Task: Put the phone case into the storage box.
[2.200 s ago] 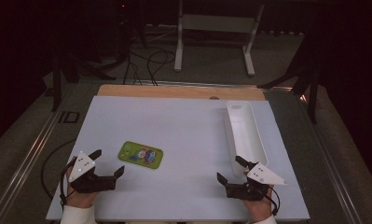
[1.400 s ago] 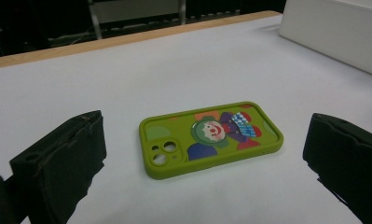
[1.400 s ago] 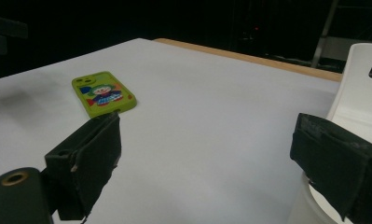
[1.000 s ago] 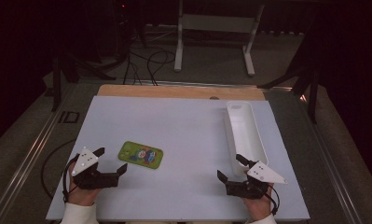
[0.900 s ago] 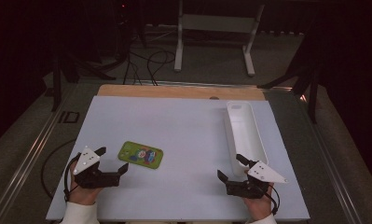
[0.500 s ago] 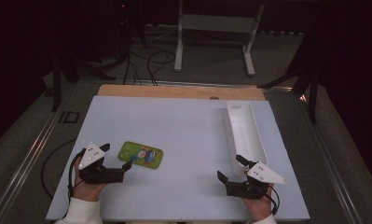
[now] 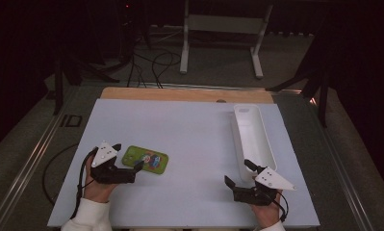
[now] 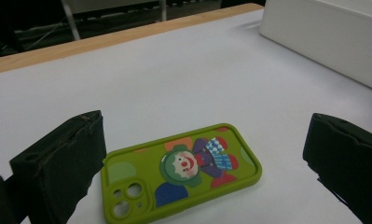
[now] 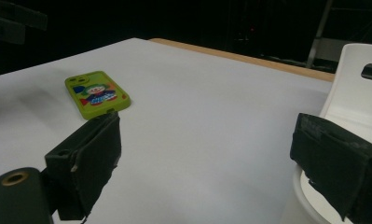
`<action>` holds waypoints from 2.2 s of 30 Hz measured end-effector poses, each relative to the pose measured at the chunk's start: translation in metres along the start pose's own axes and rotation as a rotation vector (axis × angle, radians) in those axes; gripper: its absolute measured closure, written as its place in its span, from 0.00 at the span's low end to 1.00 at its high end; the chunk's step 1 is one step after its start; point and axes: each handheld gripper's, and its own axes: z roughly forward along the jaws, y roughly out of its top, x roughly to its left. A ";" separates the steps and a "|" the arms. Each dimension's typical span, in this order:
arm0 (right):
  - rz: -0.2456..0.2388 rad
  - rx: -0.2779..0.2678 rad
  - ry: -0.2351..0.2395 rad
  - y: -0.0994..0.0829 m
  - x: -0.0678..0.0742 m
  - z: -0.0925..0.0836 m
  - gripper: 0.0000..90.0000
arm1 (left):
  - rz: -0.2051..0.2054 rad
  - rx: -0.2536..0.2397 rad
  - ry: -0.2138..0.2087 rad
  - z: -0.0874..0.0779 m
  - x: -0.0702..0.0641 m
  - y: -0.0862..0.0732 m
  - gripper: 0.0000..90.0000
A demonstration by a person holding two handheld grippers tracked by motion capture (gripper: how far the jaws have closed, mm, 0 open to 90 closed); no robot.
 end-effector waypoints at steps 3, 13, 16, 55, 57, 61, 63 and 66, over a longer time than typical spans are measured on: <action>0.003 -0.002 -0.004 0.000 0.000 -0.001 0.10 | 0.003 0.003 -0.001 0.003 -0.001 0.003 0.00; 0.004 -0.006 -0.008 0.000 0.000 -0.001 0.10 | 0.000 0.022 -0.004 0.015 -0.001 0.012 0.00; 0.004 -0.005 -0.007 0.000 0.000 0.000 0.10 | 0.009 0.036 -0.005 0.020 -0.002 0.014 0.00; 0.002 -0.008 -0.018 0.000 0.000 0.000 0.10 | -0.017 0.134 -0.012 0.069 0.006 0.028 0.00; 0.000 -0.008 -0.020 0.000 0.000 0.000 0.10 | -0.019 0.140 -0.014 0.071 0.006 0.029 0.00; 0.003 -0.010 -0.023 0.000 0.000 0.000 0.10 | -0.017 0.150 -0.012 0.077 0.006 0.030 0.00; 0.007 -0.011 -0.026 0.000 -0.001 -0.001 0.10 | -0.015 0.157 -0.012 0.080 0.005 0.031 0.00; 0.008 -0.011 -0.026 0.000 -0.001 -0.001 0.10 | -0.008 0.163 -0.012 0.083 0.004 0.032 0.00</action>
